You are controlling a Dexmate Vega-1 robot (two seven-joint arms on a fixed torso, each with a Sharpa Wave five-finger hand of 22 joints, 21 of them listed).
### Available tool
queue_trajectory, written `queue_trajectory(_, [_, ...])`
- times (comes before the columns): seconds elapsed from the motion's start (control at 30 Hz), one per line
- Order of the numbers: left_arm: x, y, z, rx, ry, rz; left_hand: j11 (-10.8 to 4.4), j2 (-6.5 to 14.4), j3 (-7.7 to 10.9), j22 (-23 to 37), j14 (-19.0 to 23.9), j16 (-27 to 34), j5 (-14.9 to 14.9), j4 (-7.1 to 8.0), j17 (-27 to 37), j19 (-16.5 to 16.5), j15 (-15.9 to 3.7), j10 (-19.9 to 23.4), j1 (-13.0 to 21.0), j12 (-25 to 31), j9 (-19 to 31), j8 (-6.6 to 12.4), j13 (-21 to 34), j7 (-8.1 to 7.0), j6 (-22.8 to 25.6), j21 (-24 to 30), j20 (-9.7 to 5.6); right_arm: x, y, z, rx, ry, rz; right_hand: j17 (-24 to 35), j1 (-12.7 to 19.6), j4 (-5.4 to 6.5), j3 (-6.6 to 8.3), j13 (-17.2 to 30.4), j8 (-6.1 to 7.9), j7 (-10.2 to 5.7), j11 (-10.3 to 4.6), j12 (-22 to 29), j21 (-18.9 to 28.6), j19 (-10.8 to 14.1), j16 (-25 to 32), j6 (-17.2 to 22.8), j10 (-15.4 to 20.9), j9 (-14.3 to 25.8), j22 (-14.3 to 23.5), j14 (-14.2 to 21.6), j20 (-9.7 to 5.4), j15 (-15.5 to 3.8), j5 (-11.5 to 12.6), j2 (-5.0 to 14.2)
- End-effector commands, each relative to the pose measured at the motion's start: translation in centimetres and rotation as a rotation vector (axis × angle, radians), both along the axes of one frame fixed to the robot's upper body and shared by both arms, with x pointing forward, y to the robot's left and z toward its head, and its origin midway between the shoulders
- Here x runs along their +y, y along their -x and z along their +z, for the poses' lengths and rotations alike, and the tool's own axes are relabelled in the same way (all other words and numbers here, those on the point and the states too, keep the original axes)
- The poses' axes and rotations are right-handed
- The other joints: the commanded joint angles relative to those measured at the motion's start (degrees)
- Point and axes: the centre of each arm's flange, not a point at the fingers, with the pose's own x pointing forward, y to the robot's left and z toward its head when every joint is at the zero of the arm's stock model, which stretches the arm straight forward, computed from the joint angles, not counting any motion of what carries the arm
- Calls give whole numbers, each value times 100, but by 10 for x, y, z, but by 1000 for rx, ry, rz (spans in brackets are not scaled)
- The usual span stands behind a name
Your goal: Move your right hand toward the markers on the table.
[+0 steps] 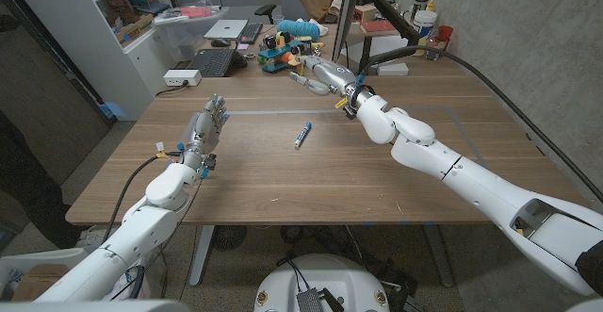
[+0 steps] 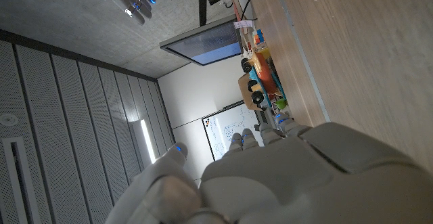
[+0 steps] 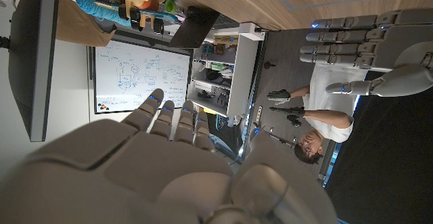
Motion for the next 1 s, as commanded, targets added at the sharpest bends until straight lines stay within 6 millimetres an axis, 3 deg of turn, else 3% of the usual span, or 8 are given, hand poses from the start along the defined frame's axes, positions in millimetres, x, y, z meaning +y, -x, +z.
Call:
queue_trajectory(0.03, [1,0,-1,6,1,0,24,499,-27,29,-640,11,29,-19,19,-11,36,-611,-7,13,19,6,19,13,-538,23,-117,3,-5,-8,11,23,-9,10,-27,-3,2,26,17,-46,9,31,-14,-11,8,11,-33,10,8,-41,-2,23,1,1])
queue_trajectory(1.0, [6,-2,0,17,3,2,26,504,-41,28,-635,11,34,-19,18,-13,43,-613,-5,11,19,3,19,13,-540,25,-111,17,-22,-16,40,70,-35,3,-12,-18,3,26,20,-44,4,34,-13,-6,8,10,-46,10,7,-40,-19,16,7,0])
